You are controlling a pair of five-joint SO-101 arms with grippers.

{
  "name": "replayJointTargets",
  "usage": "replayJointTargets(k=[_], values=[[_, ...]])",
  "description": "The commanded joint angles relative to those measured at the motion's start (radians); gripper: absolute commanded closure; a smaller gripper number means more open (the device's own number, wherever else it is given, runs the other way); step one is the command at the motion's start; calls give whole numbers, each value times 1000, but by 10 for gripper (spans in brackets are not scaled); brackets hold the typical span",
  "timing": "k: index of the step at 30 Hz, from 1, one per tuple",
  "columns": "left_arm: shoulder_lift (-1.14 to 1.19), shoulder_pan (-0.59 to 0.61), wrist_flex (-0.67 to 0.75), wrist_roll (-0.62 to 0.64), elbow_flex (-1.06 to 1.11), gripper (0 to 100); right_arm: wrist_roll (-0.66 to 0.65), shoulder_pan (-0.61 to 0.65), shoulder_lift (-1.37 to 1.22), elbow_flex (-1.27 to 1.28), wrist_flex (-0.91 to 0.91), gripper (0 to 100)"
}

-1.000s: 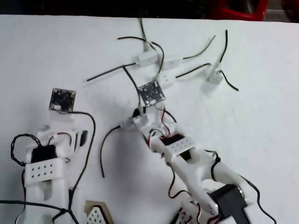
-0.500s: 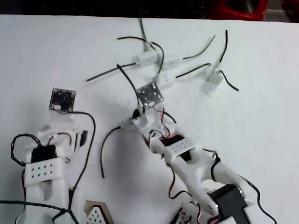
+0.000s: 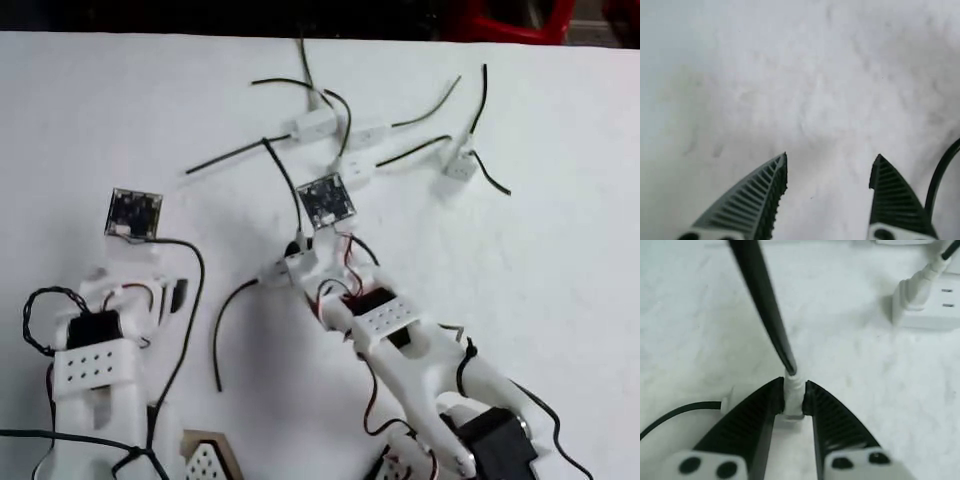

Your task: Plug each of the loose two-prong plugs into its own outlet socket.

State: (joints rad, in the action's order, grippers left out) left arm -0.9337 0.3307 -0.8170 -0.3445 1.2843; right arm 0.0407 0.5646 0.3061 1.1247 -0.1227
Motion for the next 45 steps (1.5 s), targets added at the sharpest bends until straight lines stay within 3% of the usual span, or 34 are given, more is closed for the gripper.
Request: replayJointTargets(k=[1, 7, 16, 25, 45], values=[[-27, 12, 20, 12, -2, 732, 5, 21, 1, -3, -27, 981], [-33, 12, 25, 18, -21, 731, 2, 19, 168, -2, -35, 981], [-33, -19, 25, 127, -219, 728, -31, 27, 509, -5, -251, 981], [-33, -217, 17, 252, -334, 728, -32, 179, 677, 86, -358, 981], [-33, -662, -235, 249, -417, 728, -31, 156, 677, 107, -352, 981]])
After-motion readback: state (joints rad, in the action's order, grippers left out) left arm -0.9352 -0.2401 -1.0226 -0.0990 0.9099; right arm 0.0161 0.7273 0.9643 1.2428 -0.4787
